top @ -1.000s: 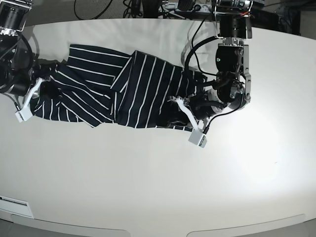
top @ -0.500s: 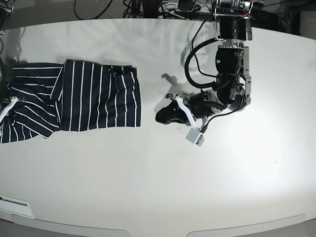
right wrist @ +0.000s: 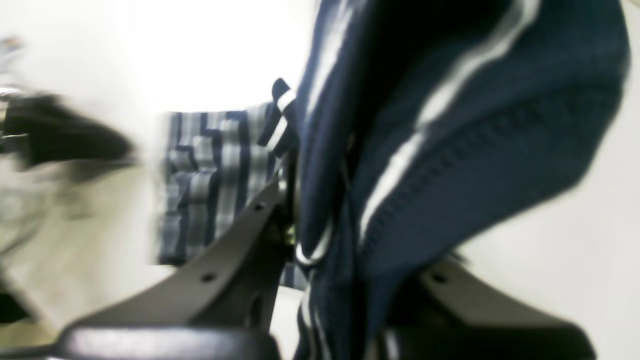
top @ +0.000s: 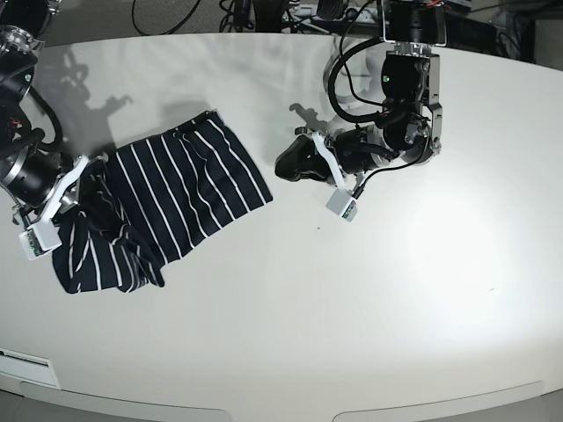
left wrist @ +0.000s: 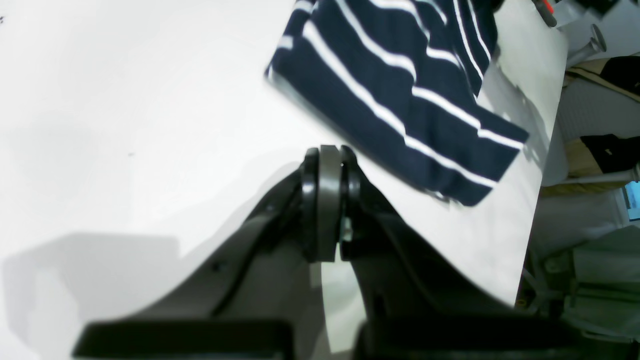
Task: Fold the T-shirt properly
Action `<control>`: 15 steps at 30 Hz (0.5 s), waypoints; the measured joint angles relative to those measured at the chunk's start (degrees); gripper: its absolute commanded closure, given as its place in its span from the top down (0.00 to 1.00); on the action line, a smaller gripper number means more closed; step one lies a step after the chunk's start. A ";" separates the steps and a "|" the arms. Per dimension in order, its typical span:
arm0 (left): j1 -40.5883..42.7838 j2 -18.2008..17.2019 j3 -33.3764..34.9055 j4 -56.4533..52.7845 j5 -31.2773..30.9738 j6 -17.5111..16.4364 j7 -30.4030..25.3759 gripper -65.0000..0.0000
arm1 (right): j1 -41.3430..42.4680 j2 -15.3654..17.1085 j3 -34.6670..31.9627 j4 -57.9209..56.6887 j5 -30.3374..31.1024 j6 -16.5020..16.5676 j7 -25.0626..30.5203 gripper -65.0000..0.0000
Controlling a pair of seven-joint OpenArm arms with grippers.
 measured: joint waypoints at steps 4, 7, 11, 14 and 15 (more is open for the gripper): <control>0.00 0.00 0.00 0.00 0.00 0.00 0.00 0.00 | -0.02 -4.46 0.00 -0.02 7.26 2.93 -5.33 0.00; 0.00 -0.02 0.00 0.00 0.02 0.00 -0.46 0.00 | -0.02 -5.88 0.00 0.00 13.60 4.66 -7.43 0.00; 0.00 0.00 0.00 0.00 0.00 0.00 -1.14 0.00 | -0.15 -7.87 0.00 0.00 19.23 6.88 -10.43 0.00; 0.00 -0.02 0.00 0.00 0.00 0.00 -1.14 0.00 | -0.48 -9.35 0.00 0.00 19.26 8.48 -10.43 0.00; 0.00 0.00 0.00 0.00 0.00 0.00 -1.16 0.00 | -0.72 -9.73 0.02 0.00 19.21 8.72 -10.43 0.00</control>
